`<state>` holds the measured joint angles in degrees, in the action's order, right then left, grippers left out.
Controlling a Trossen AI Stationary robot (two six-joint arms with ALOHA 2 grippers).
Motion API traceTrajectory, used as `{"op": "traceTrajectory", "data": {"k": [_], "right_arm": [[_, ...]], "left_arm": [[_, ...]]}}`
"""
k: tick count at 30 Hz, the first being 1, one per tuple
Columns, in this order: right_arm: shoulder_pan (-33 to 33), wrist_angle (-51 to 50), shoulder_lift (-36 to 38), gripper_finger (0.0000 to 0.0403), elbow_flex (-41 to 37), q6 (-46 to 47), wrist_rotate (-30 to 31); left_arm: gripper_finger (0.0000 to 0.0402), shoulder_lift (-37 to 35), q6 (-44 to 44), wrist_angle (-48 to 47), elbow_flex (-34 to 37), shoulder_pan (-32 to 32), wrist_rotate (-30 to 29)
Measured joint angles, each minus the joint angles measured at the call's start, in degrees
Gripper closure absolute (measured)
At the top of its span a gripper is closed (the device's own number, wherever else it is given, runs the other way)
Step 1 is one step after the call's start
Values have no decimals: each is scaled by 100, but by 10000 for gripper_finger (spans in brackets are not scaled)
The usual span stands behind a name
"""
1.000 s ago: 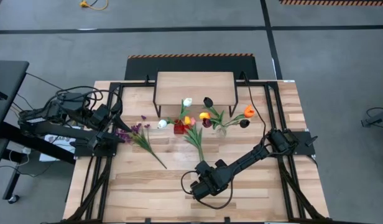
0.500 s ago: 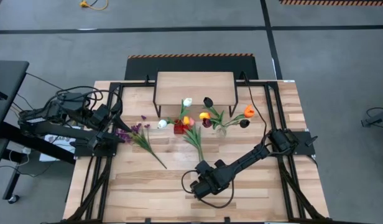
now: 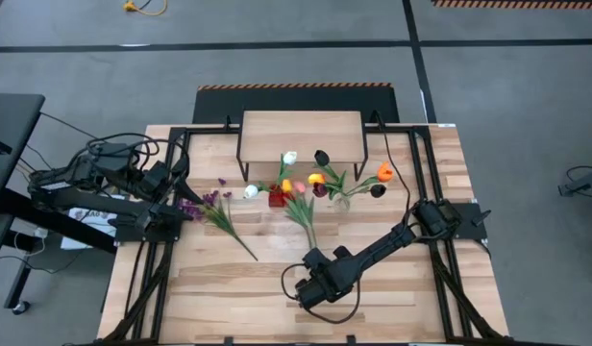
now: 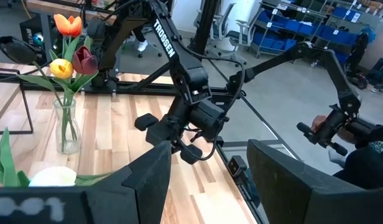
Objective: Pick and place flowers into a vace then onto a shelf
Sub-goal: Put the red flower into the transparent vase
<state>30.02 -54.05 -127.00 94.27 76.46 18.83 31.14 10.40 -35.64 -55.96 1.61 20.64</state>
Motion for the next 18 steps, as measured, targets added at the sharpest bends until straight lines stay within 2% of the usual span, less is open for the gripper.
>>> {"op": "traceTrajectory", "data": {"k": [9,18], "right_arm": [[149,-258,5,403,584,-45,243],[182,-656,5,389,543,136,201]], "left_arm": [[200,-2,72,0,0,-1,-1],[200,-2,143,3,0,-2,-2]]}}
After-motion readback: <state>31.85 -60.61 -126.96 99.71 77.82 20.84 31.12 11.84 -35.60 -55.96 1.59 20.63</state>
